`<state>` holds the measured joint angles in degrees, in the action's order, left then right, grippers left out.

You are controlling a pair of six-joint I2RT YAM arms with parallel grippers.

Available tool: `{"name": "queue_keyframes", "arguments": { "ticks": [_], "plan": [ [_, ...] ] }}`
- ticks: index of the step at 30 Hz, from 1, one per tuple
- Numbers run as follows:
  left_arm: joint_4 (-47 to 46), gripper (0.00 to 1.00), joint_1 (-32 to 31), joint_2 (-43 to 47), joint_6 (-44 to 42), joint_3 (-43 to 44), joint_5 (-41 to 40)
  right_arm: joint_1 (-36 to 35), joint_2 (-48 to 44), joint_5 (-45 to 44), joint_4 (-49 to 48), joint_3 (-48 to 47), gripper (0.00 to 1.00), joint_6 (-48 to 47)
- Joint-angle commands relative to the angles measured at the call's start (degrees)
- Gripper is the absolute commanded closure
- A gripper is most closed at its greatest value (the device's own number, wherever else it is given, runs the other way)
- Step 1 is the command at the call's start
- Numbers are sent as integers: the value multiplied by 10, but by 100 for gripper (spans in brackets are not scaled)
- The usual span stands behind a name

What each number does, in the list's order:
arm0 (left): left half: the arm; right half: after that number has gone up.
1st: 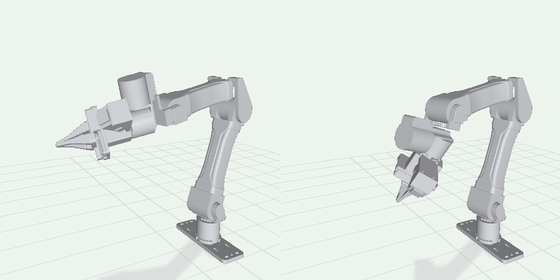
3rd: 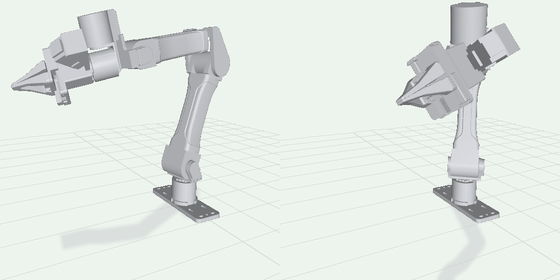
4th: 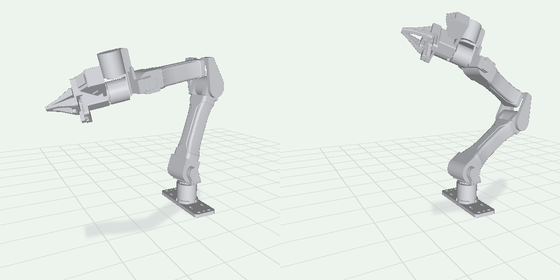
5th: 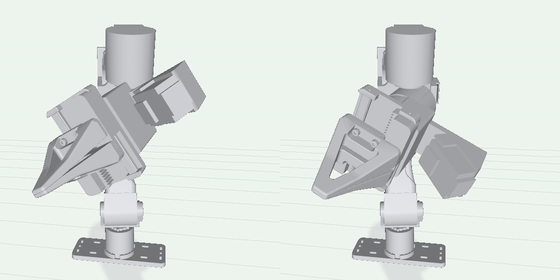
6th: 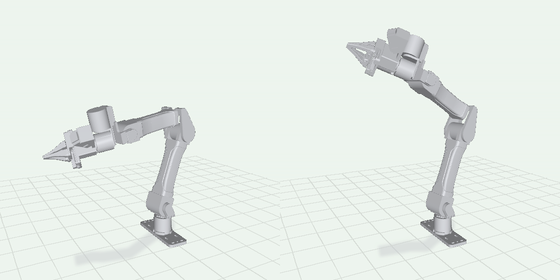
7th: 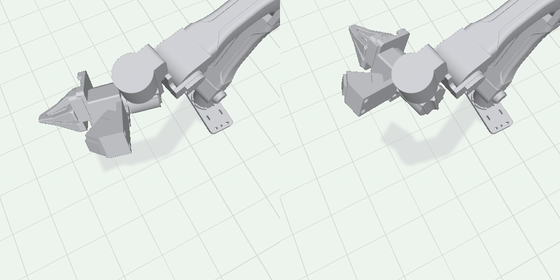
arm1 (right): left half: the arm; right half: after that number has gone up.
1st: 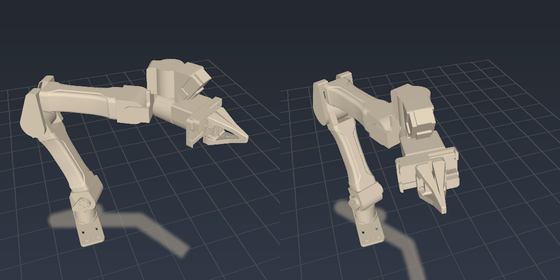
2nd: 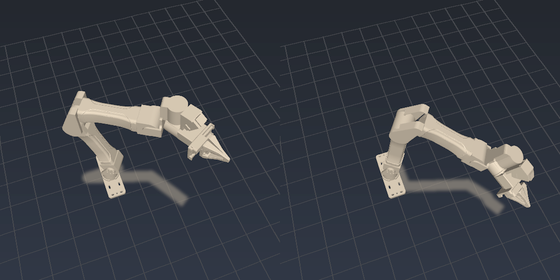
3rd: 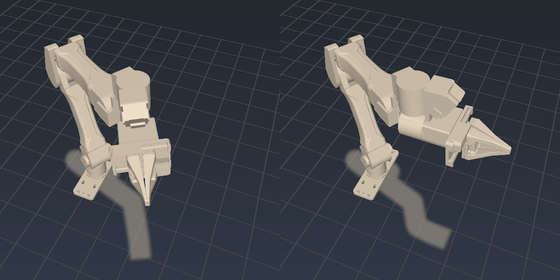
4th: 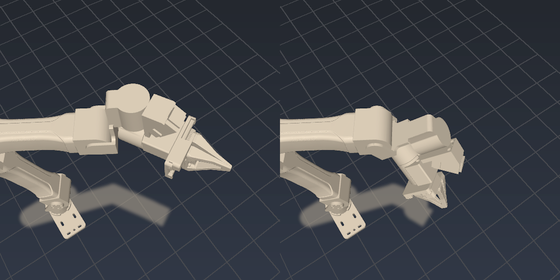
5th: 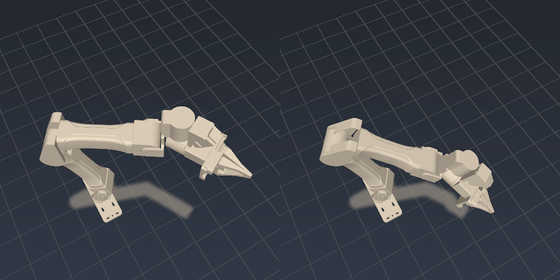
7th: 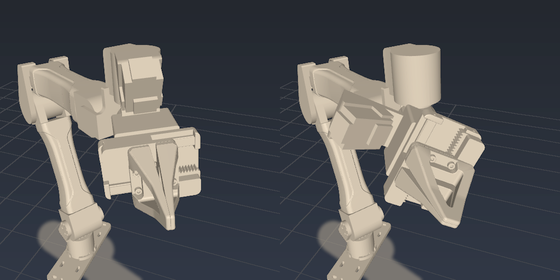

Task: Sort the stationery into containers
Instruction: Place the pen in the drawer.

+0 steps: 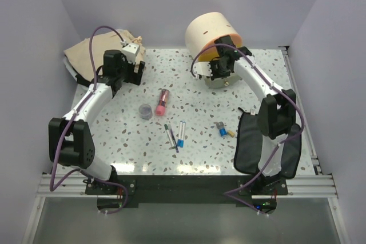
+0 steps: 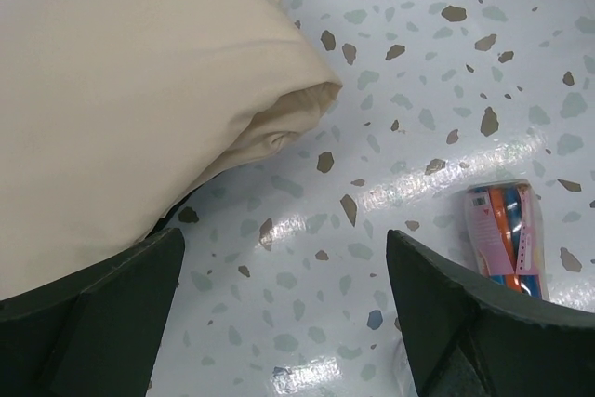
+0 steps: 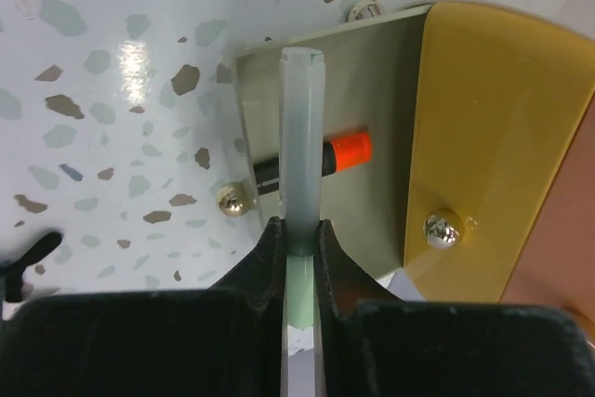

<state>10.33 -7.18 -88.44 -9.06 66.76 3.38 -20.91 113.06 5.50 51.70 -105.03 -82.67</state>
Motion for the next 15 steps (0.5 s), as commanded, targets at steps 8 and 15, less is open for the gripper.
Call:
{"name": "queue_keyframes", "arguments": {
  "ticks": [8, 15],
  "plan": [
    [-38, 3, 1, 0, 28, 11, -49, 19, 16, -39, -147, -4, 57, 47],
    [-41, 2, 1, 5, 26, 13, -57, 0, -75, 132, -22, 4, 51, 102]
  ]
}}
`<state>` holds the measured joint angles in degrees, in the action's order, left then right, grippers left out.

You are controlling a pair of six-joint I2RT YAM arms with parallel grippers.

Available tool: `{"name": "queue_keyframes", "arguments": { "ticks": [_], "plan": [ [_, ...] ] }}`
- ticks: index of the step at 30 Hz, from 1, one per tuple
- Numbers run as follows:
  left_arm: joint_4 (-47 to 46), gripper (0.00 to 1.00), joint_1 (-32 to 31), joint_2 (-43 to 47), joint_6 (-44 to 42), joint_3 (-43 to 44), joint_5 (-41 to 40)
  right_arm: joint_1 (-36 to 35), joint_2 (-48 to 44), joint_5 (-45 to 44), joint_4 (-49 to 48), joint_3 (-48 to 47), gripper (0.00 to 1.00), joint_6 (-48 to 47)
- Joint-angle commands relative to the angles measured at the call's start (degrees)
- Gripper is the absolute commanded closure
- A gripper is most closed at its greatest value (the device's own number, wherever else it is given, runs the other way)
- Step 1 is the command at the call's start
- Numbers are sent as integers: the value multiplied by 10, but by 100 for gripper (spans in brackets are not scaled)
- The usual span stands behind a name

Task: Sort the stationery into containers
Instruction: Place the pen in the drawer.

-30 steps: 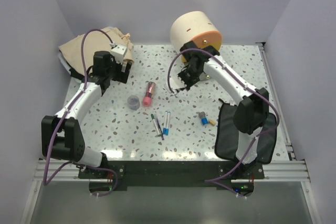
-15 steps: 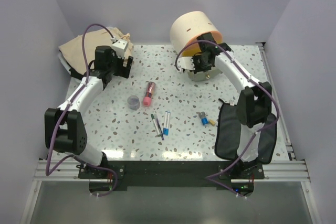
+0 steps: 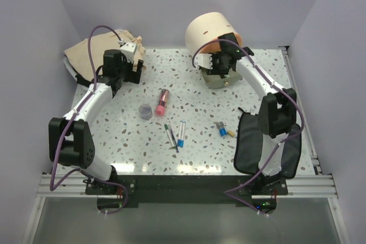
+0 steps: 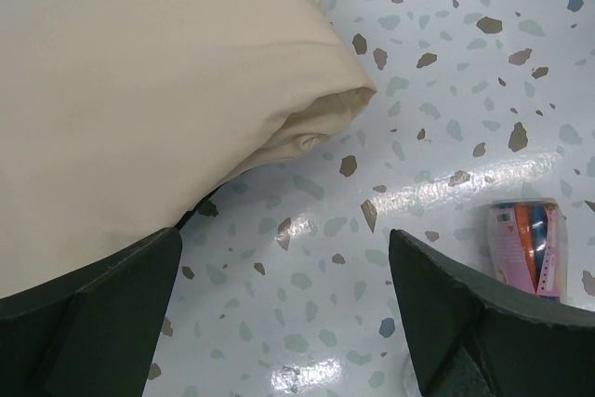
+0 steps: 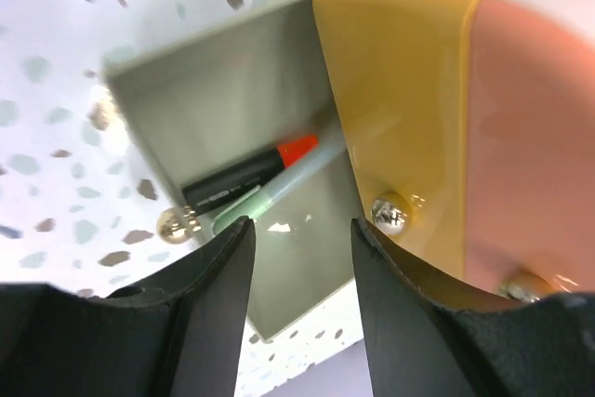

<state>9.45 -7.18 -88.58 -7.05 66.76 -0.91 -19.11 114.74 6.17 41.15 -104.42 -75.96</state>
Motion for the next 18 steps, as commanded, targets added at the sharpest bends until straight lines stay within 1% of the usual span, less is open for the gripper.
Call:
{"name": "queue_keyframes", "arguments": {
  "ticks": [1, 2, 3, 5, 6, 8, 11, 15, 18],
  "plan": [
    [-32, 2, 1, 6, 6, 13, -15, -25, -99, 175, 106, 6, 52, 8],
    [-33, 1, 1, 5, 5, 12, -15, -36, -114, 188, 124, 38, 53, -10],
    [-33, 1, 1, 3, 5, 11, -16, -66, -120, 193, 142, 60, 53, -44],
    [-33, 1, 1, 1, 5, 8, -12, -98, -130, 198, 151, 122, 53, -87],
    [-31, 1, 1, 1, 2, 7, -8, -129, -127, 196, 164, 136, 53, -130],
    [-28, 2, 1, 1, -4, 3, 6, -156, -115, 198, 176, 156, 54, -162],
    [-27, 3, 1, 7, -10, -6, 6, -205, -73, 203, 185, 151, 55, -203],
    [-28, 3, 1, 18, -23, -20, -13, -226, -20, 205, 177, 138, 56, -261],
    [-29, 2, 1, 27, -31, -32, -26, -239, 3, 205, 201, 113, 57, -298]
  ]
}}
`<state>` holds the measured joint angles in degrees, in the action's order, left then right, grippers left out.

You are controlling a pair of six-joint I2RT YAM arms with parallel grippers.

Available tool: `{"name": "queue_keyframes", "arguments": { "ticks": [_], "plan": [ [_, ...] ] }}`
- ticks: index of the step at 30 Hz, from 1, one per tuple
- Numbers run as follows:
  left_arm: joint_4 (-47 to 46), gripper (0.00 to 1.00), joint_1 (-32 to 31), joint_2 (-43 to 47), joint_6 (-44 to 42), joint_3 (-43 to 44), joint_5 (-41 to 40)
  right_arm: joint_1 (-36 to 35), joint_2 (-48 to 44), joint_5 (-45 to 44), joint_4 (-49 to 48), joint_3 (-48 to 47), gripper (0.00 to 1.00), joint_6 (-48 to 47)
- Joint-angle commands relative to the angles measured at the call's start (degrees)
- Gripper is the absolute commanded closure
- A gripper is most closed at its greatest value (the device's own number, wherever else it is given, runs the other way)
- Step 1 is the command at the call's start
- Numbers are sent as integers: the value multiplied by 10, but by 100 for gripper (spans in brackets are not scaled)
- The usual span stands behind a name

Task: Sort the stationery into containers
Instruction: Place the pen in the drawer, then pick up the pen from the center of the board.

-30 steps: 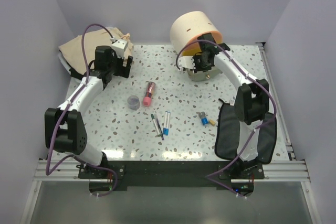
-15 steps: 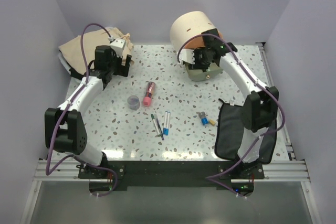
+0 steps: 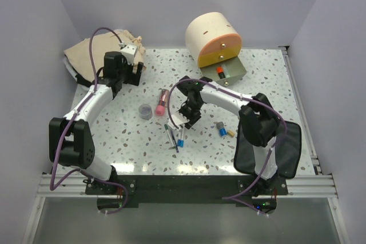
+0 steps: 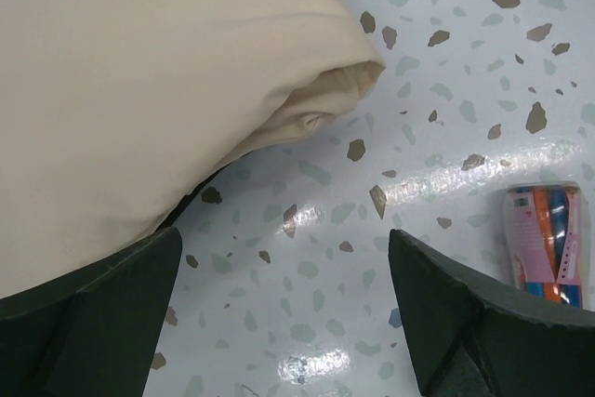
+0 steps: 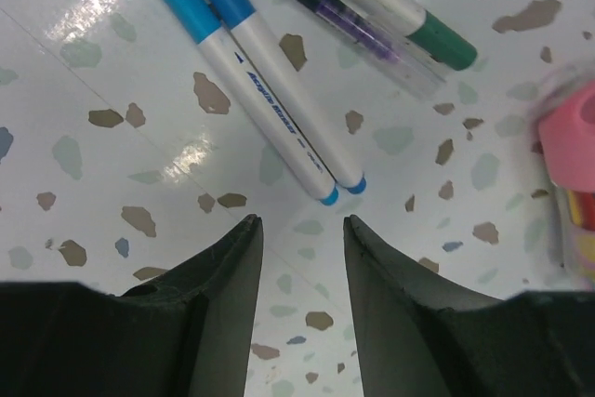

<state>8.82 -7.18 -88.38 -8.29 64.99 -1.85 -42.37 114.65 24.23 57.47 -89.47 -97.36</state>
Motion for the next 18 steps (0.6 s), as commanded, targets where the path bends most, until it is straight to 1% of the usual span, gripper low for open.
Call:
{"name": "queue_keyframes", "arguments": {
  "ticks": [1, 6, 10, 13, 18],
  "plan": [
    [-23, 2, 1, 30, -18, -19, -21, -9, 14, 22, 46, -46, 58, -95],
    [-21, 2, 1, 38, -21, -29, -25, -18, 33, 10, 79, -59, 62, -145],
    [-23, 2, 1, 43, -23, -34, -34, -20, 45, 0, 82, -59, 62, -150],
    [-22, 2, 1, 43, -23, -35, -37, -25, 55, -1, 87, -62, 67, -153],
    [-22, 2, 1, 42, -21, -35, -33, -34, 78, -15, 92, -74, 67, -151]
  ]
}}
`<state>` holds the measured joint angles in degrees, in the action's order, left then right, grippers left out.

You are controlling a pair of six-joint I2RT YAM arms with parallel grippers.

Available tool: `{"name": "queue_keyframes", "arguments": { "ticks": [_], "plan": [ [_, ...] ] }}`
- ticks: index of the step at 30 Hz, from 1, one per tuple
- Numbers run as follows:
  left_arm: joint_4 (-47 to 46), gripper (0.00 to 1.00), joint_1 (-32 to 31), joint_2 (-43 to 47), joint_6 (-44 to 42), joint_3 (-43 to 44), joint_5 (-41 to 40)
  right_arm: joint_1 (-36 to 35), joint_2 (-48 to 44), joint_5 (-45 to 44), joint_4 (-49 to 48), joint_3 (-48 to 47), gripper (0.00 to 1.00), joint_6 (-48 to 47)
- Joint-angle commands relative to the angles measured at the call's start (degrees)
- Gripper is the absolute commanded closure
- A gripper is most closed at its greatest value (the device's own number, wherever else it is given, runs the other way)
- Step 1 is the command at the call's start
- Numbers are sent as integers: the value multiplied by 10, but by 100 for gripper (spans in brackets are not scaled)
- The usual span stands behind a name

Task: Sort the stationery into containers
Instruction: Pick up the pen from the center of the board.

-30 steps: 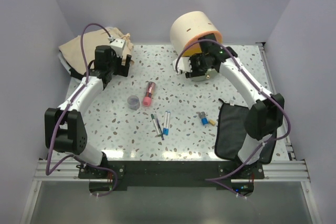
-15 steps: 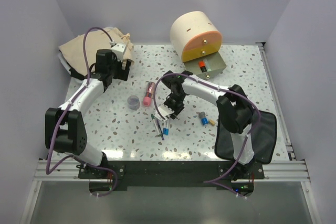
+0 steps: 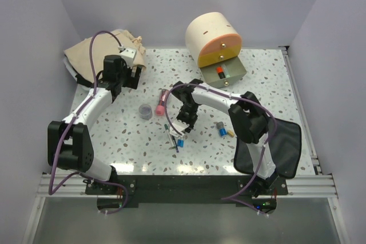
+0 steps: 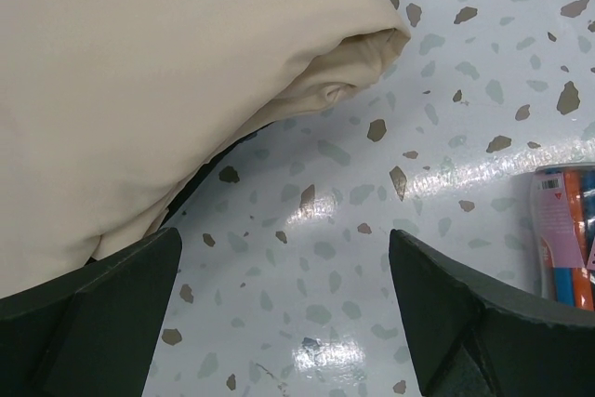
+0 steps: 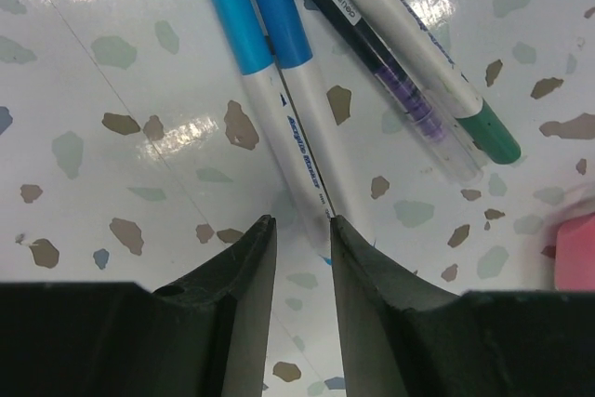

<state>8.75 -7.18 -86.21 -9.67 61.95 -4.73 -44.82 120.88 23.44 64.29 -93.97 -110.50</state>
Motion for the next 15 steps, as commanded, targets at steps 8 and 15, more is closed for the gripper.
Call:
{"name": "queue_keyframes", "arguments": {
  "ticks": [8, 15],
  "plan": [
    [-22, 1, 1, 20, -3, -6, -1, -21, 42, -51, 24, -30, 64, -21],
    [-17, 1, 6, 18, 0, 3, 5, -23, 54, -80, 68, -39, 96, 7]
  ]
}}
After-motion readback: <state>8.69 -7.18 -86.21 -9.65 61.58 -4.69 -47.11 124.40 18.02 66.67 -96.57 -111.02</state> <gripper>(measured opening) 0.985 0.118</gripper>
